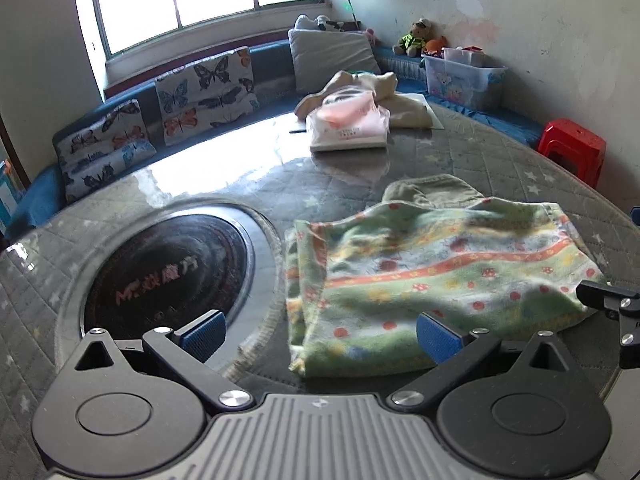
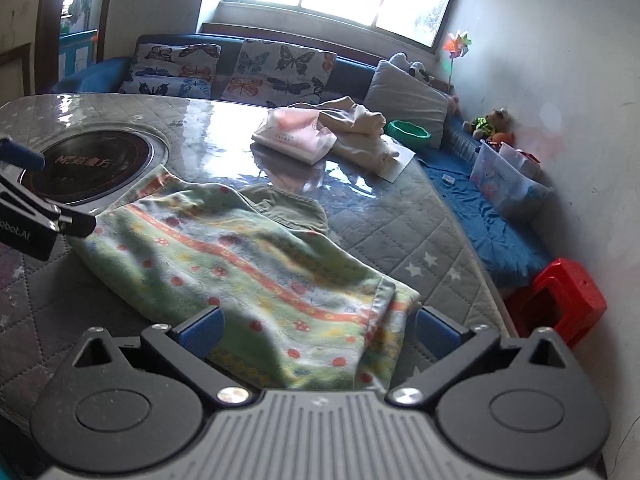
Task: Fold clothes
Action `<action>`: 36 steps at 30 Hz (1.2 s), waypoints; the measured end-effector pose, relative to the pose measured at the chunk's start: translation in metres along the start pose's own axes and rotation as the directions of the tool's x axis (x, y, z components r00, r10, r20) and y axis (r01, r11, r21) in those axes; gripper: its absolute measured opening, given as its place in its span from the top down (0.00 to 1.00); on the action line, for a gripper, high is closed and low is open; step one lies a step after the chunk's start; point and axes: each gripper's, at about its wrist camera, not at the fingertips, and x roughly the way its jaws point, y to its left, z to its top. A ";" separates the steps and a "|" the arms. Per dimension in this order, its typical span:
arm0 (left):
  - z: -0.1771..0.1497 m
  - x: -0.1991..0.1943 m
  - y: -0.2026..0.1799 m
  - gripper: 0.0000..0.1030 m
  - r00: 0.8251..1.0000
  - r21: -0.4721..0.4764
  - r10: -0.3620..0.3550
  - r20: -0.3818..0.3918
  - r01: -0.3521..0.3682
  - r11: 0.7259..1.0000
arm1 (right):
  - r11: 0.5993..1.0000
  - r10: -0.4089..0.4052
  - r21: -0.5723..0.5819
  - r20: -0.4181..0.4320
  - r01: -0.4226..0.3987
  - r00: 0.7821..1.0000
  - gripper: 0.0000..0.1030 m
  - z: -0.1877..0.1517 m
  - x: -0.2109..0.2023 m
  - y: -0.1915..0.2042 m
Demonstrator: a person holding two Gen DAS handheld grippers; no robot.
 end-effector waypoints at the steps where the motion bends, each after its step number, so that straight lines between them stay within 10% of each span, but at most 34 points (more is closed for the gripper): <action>1: -0.002 0.003 -0.001 0.00 1.000 -0.005 -0.004 -0.011 0.004 1.000 | 1.000 0.004 0.019 0.001 -0.004 1.000 0.00 0.000 -0.001 -0.002; 10: -0.002 0.010 -0.010 0.00 1.000 0.016 -0.021 -0.016 0.022 1.000 | 0.991 -0.069 -0.108 0.029 0.072 0.997 0.00 0.029 -0.031 -0.030; 36: -0.011 0.028 -0.006 0.00 0.999 -0.043 0.006 -0.031 -0.007 0.999 | 0.960 0.069 0.264 0.082 -0.088 0.994 0.00 -0.028 0.016 0.008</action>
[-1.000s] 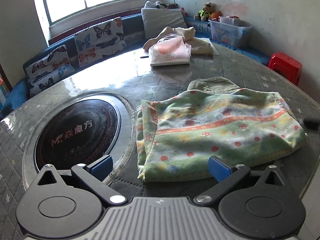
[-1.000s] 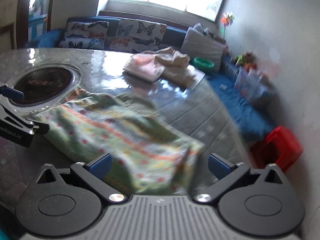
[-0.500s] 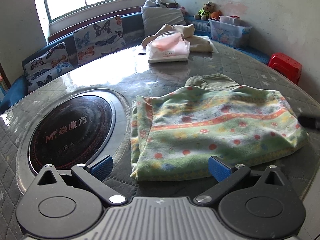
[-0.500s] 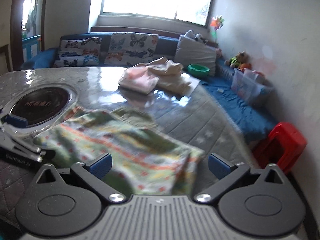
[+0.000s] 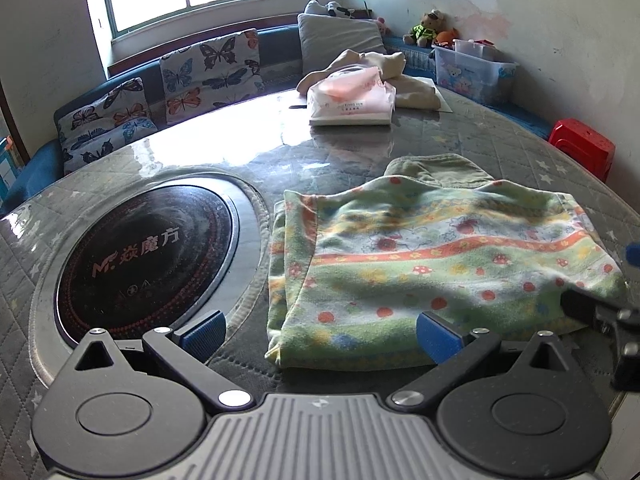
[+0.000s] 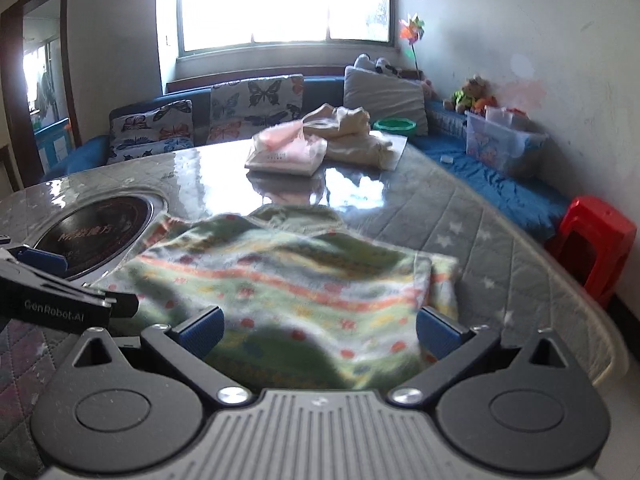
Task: Fold clothes
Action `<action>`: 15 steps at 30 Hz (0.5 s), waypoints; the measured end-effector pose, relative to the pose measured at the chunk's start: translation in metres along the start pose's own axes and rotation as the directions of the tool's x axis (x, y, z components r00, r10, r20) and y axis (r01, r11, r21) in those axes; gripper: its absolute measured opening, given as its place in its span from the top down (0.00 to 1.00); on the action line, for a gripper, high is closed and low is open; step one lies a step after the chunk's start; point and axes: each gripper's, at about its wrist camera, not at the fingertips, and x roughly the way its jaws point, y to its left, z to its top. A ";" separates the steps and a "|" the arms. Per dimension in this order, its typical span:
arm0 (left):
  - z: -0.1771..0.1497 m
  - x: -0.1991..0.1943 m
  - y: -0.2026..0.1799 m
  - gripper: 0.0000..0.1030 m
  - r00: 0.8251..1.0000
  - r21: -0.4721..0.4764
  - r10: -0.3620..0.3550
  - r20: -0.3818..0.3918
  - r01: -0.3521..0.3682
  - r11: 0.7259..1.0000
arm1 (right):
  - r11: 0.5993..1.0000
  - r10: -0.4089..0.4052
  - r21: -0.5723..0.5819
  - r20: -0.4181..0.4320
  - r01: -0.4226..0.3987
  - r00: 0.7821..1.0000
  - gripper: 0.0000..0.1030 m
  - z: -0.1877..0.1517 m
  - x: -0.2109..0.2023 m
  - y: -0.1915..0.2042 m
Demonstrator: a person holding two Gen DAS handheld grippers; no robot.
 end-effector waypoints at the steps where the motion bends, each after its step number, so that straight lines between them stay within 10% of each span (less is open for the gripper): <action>1: -0.001 0.000 0.000 0.00 1.000 -0.001 0.001 -0.001 -0.001 1.000 | 1.000 0.002 -0.001 -0.009 -0.002 1.000 0.00 -0.003 0.001 0.000; 15: -0.011 -0.003 -0.013 0.00 1.000 0.021 -0.009 -0.005 0.009 1.000 | 1.000 0.019 0.005 -0.054 -0.018 0.998 0.00 -0.025 0.003 0.010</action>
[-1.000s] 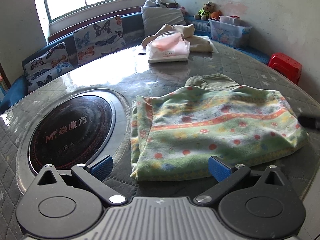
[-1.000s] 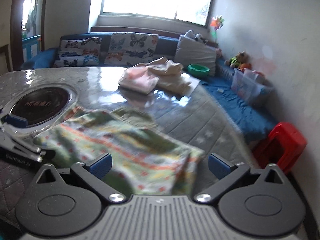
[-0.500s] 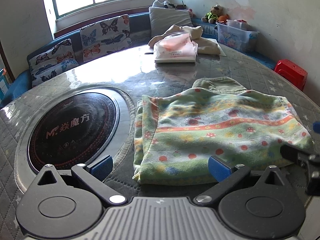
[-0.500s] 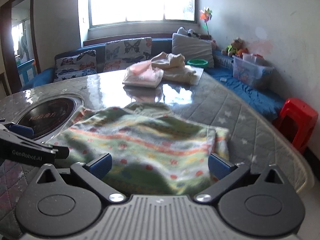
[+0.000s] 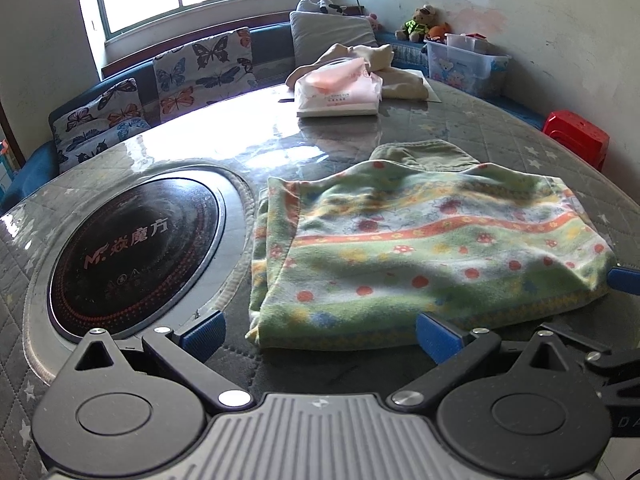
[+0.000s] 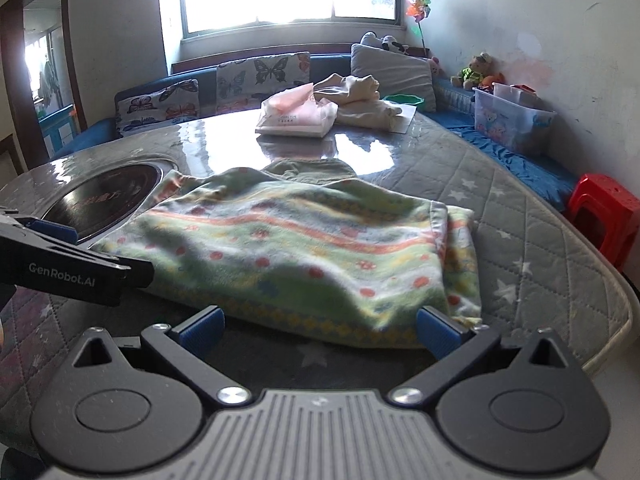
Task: Fold clothes
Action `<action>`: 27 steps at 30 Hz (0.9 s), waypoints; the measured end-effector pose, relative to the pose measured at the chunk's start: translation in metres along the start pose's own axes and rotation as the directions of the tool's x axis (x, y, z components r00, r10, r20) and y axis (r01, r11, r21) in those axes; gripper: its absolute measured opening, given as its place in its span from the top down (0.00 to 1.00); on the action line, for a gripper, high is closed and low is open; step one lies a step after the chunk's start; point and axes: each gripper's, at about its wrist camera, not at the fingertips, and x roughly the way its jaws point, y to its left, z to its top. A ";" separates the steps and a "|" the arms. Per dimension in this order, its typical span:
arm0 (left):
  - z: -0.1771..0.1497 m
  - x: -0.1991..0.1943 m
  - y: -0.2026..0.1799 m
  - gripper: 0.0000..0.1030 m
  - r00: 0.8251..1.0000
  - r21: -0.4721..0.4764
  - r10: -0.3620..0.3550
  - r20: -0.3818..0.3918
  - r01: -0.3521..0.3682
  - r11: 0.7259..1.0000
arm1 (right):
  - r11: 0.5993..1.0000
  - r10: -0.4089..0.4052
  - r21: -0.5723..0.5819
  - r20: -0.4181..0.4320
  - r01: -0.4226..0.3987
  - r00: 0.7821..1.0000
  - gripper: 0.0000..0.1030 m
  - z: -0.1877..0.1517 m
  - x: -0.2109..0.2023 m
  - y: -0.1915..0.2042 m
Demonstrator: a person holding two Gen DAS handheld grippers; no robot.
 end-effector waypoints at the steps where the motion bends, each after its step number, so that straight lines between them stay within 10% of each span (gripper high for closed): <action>1: 0.000 -0.001 -0.001 0.00 1.000 0.002 -0.001 0.001 0.001 1.000 | 1.000 0.002 -0.002 0.000 -0.002 1.000 0.00 -0.001 0.000 0.001; 27: 0.000 -0.009 -0.006 0.00 1.000 0.017 -0.010 0.014 0.010 1.000 | 1.000 0.017 -0.017 0.011 -0.017 1.000 0.00 0.001 -0.003 0.008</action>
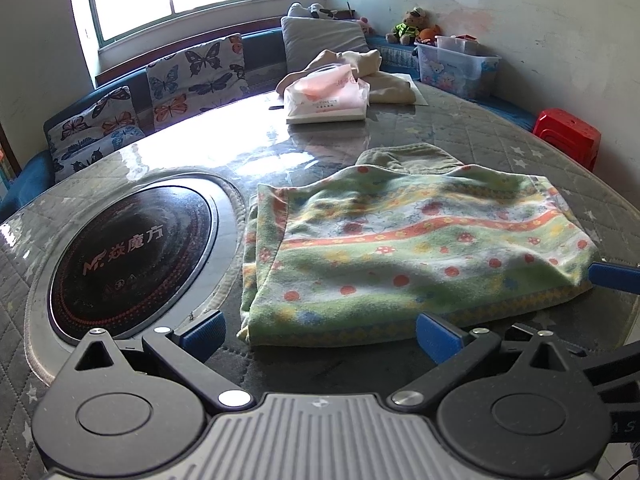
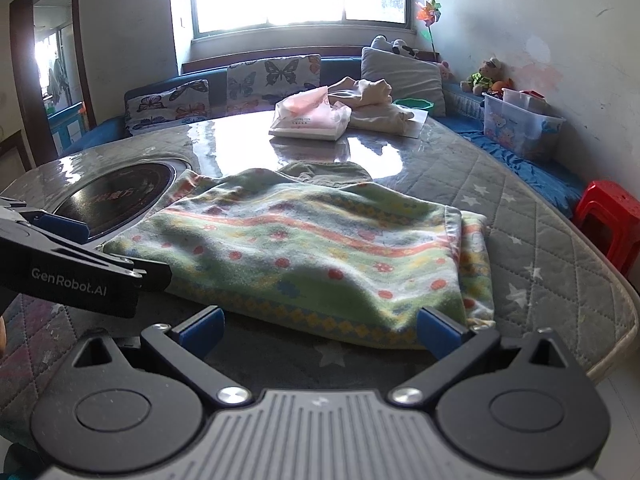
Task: Fold clothes
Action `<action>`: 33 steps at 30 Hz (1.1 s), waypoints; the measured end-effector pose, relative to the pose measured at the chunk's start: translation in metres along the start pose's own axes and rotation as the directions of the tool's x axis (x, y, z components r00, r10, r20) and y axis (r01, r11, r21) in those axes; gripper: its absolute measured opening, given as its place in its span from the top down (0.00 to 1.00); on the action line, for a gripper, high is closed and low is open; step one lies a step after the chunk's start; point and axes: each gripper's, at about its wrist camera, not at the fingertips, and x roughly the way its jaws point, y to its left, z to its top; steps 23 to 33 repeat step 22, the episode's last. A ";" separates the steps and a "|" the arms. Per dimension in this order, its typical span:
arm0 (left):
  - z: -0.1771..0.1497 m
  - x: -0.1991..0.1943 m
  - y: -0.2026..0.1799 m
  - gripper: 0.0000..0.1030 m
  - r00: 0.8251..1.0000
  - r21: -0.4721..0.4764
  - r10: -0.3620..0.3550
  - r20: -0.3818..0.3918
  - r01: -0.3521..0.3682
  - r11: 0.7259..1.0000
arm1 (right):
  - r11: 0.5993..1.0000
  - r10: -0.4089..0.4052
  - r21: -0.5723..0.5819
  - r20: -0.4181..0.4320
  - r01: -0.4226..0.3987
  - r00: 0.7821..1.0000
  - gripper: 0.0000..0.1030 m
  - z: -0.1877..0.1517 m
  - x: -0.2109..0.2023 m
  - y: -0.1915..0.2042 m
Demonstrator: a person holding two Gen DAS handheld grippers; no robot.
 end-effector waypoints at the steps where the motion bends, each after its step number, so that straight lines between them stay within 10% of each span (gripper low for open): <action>1: 0.000 0.000 0.001 0.00 1.000 -0.001 0.001 0.000 -0.001 1.000 | 1.000 0.001 -0.001 0.002 -0.001 1.000 0.00 0.001 0.000 0.000; 33: 0.007 -0.002 0.046 0.00 0.995 -0.066 0.093 0.033 -0.091 0.994 | 0.988 0.073 -0.136 0.038 -0.067 0.997 0.00 0.038 0.023 0.049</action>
